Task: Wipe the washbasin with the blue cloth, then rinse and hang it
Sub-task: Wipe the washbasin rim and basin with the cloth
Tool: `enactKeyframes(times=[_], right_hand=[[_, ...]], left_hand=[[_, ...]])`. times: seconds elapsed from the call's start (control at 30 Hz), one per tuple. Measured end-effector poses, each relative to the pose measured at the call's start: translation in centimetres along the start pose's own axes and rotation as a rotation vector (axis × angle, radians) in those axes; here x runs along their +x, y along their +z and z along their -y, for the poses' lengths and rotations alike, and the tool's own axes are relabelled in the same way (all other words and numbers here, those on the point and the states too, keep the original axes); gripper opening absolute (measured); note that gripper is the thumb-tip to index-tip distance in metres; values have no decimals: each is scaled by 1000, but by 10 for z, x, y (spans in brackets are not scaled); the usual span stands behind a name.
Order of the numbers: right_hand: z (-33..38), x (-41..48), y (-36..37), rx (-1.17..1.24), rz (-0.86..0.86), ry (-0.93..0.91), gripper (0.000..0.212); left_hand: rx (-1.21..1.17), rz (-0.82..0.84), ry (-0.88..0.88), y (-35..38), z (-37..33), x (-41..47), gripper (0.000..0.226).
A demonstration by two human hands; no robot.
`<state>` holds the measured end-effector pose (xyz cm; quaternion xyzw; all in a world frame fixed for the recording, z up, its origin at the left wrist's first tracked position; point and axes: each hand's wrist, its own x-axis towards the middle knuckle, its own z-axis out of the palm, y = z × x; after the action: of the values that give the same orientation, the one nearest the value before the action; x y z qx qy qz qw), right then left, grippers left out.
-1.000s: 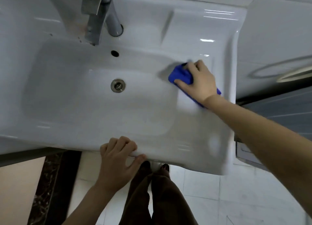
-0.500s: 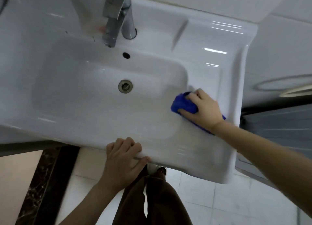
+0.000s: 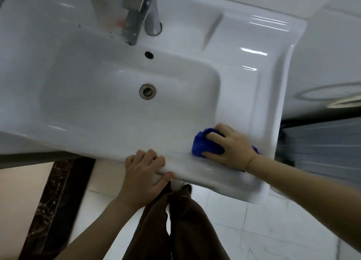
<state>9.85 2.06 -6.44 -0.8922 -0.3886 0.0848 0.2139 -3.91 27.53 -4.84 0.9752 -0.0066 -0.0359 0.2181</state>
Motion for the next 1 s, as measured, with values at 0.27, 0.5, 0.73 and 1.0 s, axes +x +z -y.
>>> enactKeyframes(times=[0.27,0.5,0.73,1.0], right_hand=[[-113,130,-55,-78,-353,524,52],[25,-15,10,94,-68,335,43],[8,-6,7,4,-105,354,44],[-86,87,-41,-52,-224,471,52]], left_hand=[[15,-21,17,4,-1,3,28],[8,23,-13,-2,0,2,28],[24,22,-10,-2,0,1,29],[-6,1,-21,0,-2,0,33]])
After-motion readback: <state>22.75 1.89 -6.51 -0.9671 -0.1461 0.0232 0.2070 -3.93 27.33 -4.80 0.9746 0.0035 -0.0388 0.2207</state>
